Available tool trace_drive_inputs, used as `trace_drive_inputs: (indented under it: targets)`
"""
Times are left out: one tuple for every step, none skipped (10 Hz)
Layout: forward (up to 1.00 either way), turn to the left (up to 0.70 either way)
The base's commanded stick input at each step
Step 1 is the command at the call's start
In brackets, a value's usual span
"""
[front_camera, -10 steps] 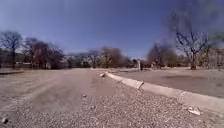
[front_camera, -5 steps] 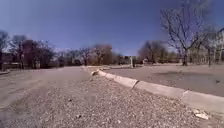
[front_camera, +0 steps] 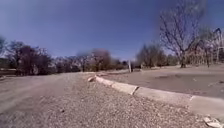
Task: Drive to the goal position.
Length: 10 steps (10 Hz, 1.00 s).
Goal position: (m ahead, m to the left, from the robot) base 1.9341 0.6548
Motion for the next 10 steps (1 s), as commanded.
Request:
trace_drive_inputs:
  targets:
    - [0.7,0.1]
    - [0.7,0.17]
    - [0.7,0.24]
    - [0.7,0.3]
    - [0.7,0.35]
    - [0.7,0.35]
    - [0.7,0.35]
    - [0.7,0.35]
    - [0.7,0.33]
    - [0.7,0.25]
